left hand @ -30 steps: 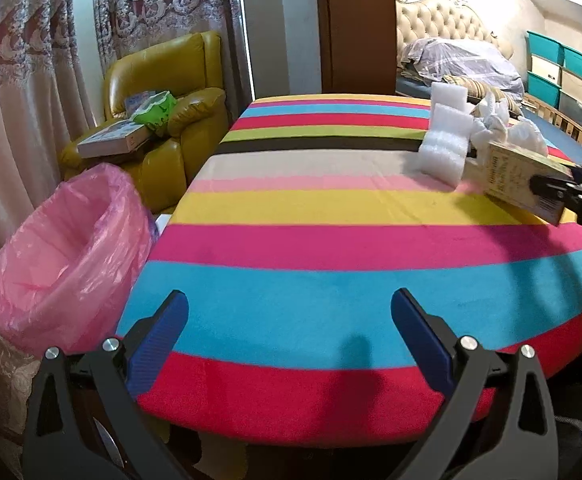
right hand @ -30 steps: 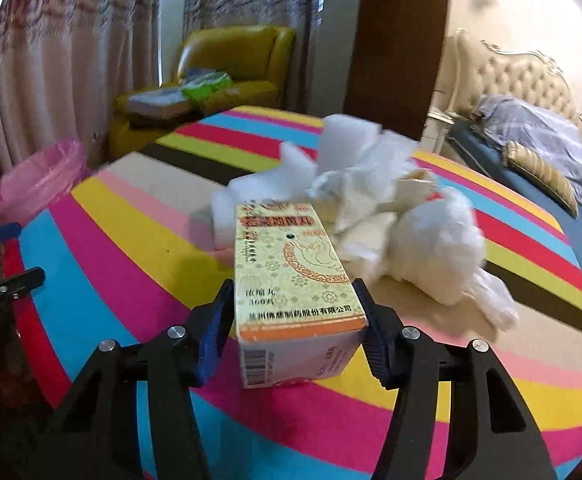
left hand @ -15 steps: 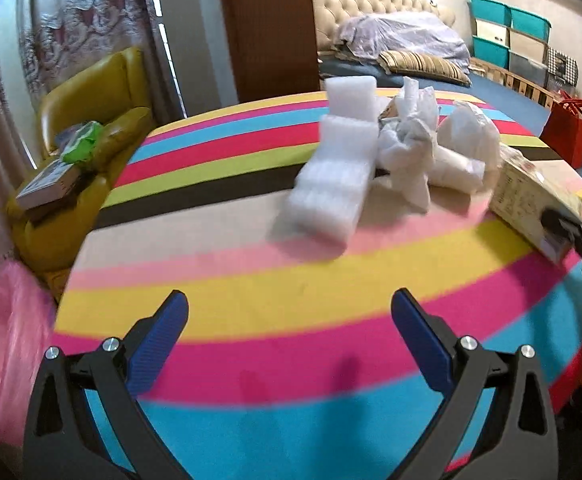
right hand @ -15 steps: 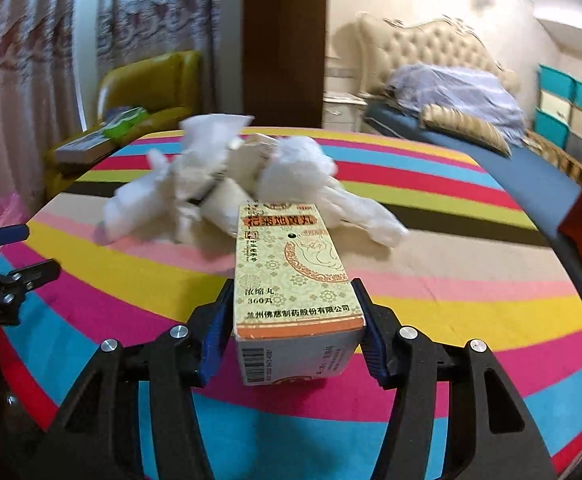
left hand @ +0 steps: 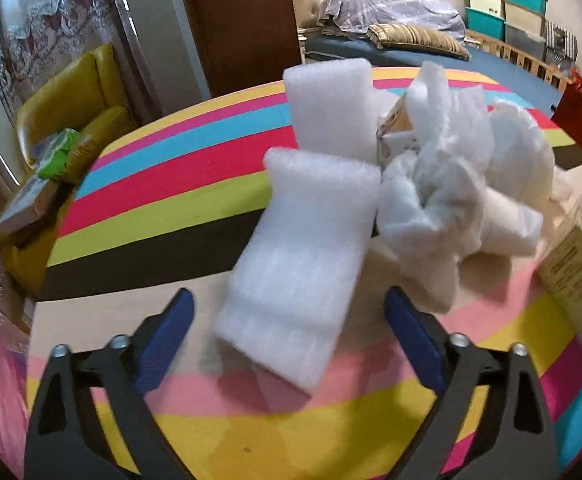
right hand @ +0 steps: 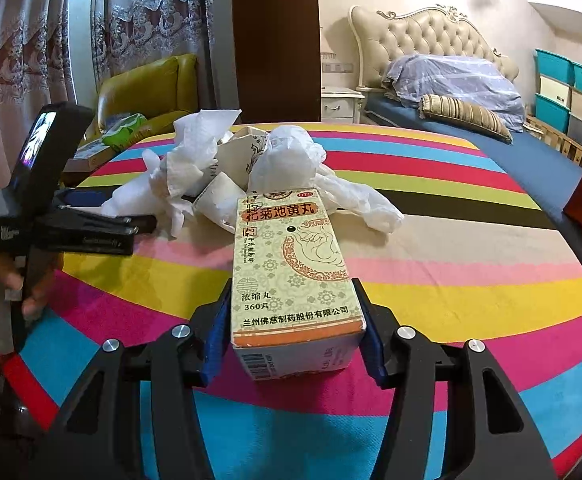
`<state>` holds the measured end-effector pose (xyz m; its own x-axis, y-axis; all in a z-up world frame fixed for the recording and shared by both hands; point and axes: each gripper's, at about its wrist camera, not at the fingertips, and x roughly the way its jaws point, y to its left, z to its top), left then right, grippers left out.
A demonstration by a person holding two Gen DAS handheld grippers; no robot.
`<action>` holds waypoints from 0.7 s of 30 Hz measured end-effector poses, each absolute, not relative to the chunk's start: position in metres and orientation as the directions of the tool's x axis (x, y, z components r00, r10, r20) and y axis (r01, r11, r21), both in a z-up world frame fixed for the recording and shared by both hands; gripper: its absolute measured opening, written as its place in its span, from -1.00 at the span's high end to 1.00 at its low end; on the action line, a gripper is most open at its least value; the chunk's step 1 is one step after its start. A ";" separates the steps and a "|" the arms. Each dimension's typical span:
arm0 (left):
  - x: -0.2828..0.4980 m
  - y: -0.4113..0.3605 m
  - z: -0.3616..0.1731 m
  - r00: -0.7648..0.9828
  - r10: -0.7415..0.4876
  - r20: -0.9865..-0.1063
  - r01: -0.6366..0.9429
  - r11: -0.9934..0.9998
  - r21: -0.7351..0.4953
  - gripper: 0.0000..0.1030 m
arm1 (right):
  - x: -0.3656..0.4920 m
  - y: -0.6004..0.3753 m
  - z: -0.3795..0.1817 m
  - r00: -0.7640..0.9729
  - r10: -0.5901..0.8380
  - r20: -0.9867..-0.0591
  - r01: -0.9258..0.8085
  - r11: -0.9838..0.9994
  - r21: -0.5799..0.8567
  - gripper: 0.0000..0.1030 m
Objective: Collect trash
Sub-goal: 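Grasp the white foam sheet with the left tool while the right tool holds the box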
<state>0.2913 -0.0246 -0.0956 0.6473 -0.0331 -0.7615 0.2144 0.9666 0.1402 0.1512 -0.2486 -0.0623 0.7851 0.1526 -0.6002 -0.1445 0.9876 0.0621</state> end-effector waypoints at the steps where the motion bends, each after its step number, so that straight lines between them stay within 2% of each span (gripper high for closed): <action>1: 0.293 -0.026 -0.095 0.642 -0.055 -0.764 0.233 0.964 0.126 -0.32 | 0.151 -0.249 -0.062 0.786 0.153 -0.599 -0.145 0.987 0.061 -0.03; 2: 0.291 -0.028 -0.095 0.648 -0.063 -0.759 0.238 0.963 0.123 -0.10 | 0.150 -0.249 -0.063 0.786 0.153 -0.598 -0.146 0.987 0.061 -0.02; 9: 0.244 -0.027 -0.085 0.698 -0.118 -0.707 0.265 0.959 0.101 -0.08 | 0.148 -0.251 -0.062 0.790 0.151 -0.595 -0.131 0.988 0.076 -0.01; 14: 0.199 -0.010 -0.084 0.716 -0.160 -0.680 0.235 0.972 0.019 -0.08 | 0.143 -0.254 -0.061 0.789 0.177 -0.589 -0.127 0.984 0.126 -0.01; 21: 0.155 0.000 -0.083 0.745 -0.163 -0.647 0.222 0.975 0.010 -0.09 | 0.123 -0.239 -0.050 0.820 0.209 -0.533 -0.180 0.978 0.108 -0.01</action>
